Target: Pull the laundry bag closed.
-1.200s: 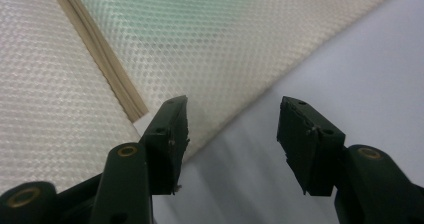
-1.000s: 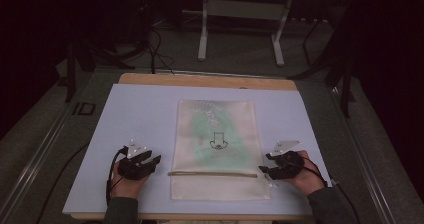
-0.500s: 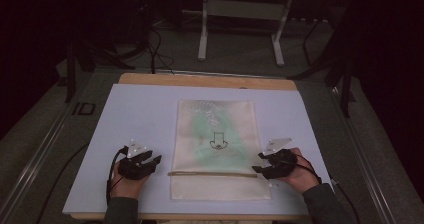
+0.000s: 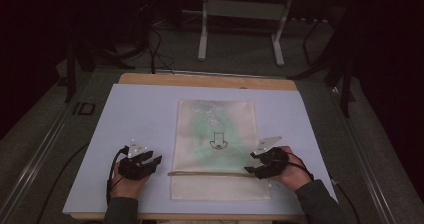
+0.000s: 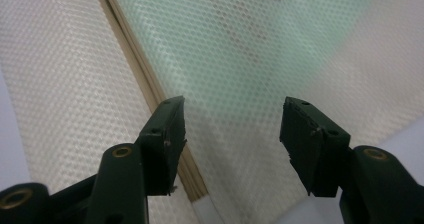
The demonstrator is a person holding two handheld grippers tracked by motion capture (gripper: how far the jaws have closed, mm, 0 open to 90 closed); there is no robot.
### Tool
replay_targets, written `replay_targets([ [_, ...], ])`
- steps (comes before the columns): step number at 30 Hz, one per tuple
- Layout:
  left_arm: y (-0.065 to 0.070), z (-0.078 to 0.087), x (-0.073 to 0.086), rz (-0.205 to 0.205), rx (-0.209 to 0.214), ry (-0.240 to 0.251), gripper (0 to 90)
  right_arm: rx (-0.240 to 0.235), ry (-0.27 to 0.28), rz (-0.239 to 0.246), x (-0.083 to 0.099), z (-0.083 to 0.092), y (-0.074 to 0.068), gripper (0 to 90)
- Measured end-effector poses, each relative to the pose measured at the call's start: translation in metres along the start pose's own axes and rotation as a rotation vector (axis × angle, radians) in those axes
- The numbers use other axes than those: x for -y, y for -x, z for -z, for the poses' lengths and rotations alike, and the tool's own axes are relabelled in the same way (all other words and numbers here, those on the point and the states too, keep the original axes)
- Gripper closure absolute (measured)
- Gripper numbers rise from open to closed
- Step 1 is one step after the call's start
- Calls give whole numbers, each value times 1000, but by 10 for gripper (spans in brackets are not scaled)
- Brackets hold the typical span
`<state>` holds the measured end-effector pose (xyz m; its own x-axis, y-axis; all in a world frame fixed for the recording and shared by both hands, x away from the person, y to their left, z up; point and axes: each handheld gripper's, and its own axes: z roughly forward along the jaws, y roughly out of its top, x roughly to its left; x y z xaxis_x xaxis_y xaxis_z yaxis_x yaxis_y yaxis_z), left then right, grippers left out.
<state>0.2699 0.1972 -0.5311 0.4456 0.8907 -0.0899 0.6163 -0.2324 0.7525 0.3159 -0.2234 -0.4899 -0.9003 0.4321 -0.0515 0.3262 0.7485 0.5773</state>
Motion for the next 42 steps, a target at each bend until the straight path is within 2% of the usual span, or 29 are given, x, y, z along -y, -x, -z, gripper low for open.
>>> replay_targets([
  [3,0,0,0,-2,2,1,570,-11,-2,19,-6,-4,-3,430],
  [9,1,0,0,-3,5,-2,570,-20,-2,29,-12,-7,-5,430],
  [10,1,0,0,-3,5,-2,570,-26,-4,46,-16,-10,-8,430],
  [18,1,0,0,-4,7,-2,570,-41,7,77,-28,-16,-14,437],
  [22,1,0,0,-4,7,-1,570,-46,23,83,-34,-17,-16,460],
  [42,1,-1,-1,-4,10,-5,570,-90,18,133,-55,-32,-29,488],
])
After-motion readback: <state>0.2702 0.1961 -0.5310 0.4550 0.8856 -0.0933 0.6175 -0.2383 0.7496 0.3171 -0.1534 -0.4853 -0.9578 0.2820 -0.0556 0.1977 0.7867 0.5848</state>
